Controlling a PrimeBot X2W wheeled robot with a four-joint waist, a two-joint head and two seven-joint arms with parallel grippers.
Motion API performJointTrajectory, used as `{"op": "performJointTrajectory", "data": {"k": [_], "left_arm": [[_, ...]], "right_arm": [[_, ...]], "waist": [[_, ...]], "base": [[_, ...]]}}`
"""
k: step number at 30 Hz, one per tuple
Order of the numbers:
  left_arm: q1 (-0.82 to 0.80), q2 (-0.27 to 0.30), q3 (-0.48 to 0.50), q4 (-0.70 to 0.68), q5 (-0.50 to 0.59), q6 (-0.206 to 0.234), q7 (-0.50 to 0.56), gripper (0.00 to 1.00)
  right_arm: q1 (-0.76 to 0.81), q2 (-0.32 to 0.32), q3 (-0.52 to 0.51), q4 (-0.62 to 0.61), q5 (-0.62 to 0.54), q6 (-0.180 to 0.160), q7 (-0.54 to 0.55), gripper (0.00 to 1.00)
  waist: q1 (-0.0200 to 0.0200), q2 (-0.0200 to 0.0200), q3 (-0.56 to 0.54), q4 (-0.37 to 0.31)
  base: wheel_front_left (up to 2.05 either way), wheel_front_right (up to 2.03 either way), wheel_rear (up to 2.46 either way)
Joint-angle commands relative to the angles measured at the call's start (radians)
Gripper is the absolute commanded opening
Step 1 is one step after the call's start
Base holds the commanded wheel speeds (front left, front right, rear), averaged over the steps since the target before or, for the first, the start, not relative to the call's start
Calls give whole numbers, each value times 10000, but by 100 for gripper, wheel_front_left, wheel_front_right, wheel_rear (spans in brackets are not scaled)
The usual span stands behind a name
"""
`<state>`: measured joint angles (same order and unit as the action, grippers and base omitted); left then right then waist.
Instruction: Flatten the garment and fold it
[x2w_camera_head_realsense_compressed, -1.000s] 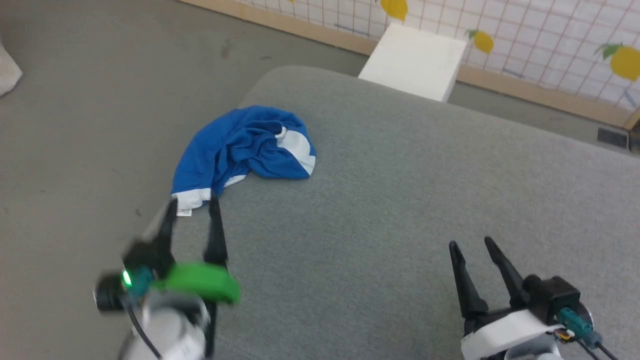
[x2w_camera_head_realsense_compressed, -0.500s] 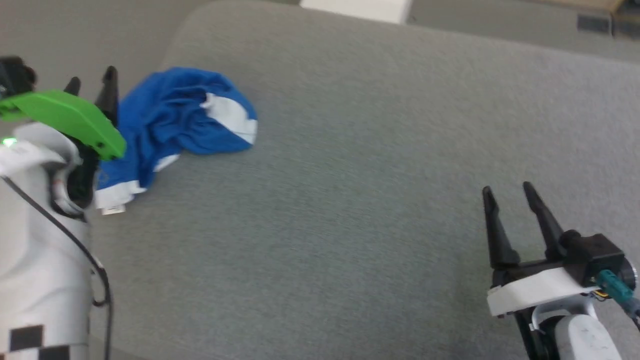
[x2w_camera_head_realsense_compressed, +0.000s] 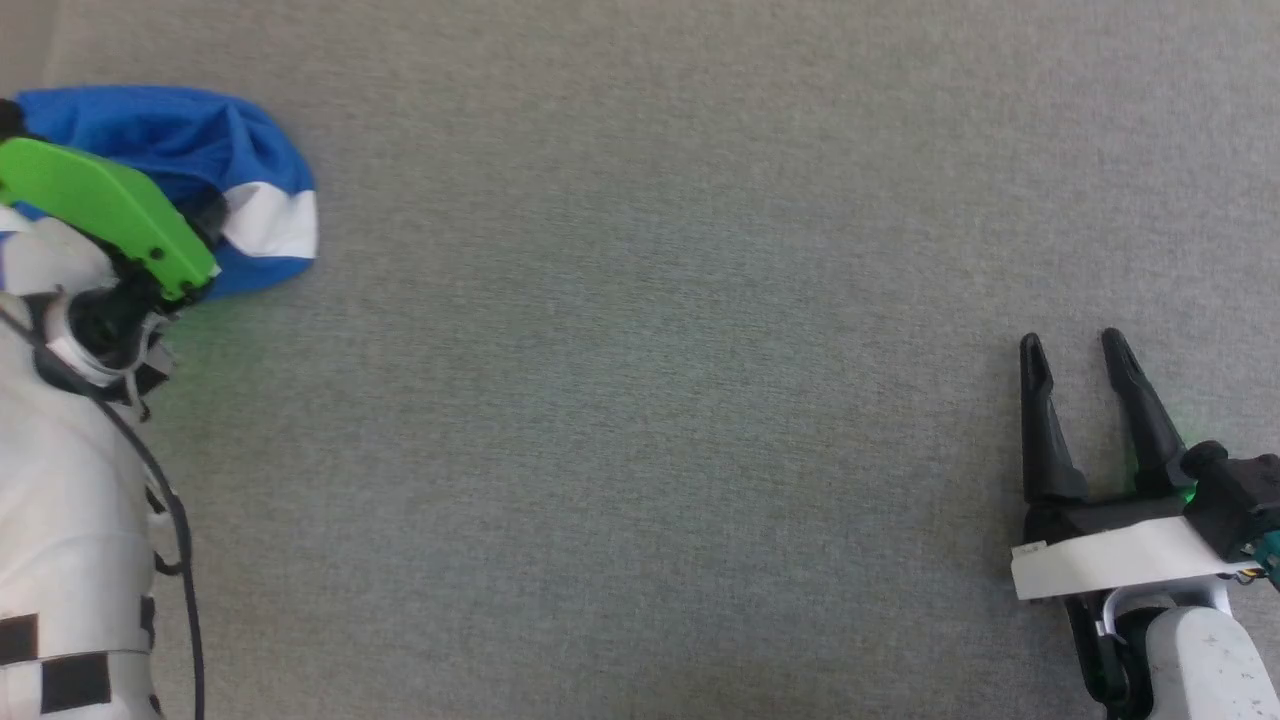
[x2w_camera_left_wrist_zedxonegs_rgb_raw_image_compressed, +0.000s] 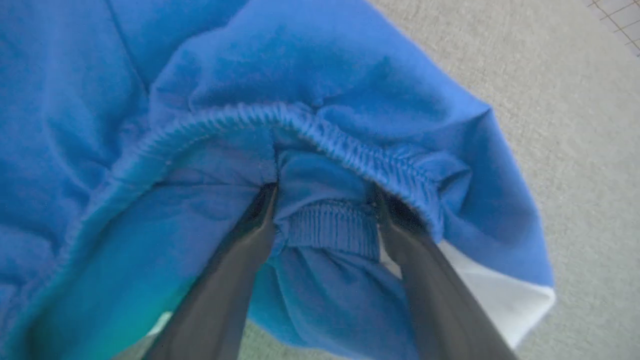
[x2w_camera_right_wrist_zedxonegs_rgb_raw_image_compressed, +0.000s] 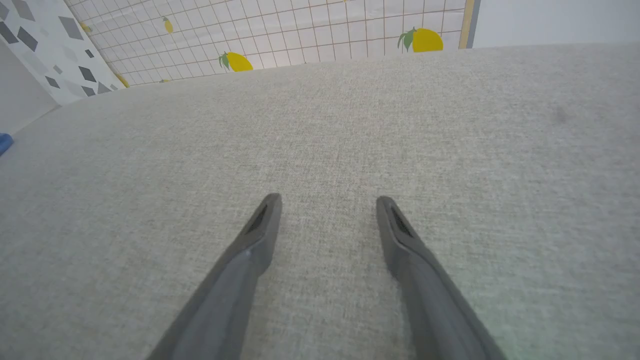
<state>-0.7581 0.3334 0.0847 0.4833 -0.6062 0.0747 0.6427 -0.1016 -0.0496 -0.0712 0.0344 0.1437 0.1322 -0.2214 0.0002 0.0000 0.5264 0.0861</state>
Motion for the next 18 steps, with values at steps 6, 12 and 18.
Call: {"op": "performJointTrajectory", "data": {"k": [6,12,18], "left_arm": [[697,-481,-144,250,-301,-8,126,41],[456,-443,158,-255,-243,-740,-2047,0],[-565,-323,-77,-1114,-50,-1457,-3286,0]], "right_arm": [[-28,-6,-205,40,-123,-15,-41,100],[10,-6,-58,162,-212,-15,33,100],[88,-6,219,515,-126,-15,31,100]], "waist": [[-2,0,528,-215],[-2,0,-87,62],[-2,0,-1173,91]], "base": [[0,0,0],[0,0,0],[0,0,0]]}}
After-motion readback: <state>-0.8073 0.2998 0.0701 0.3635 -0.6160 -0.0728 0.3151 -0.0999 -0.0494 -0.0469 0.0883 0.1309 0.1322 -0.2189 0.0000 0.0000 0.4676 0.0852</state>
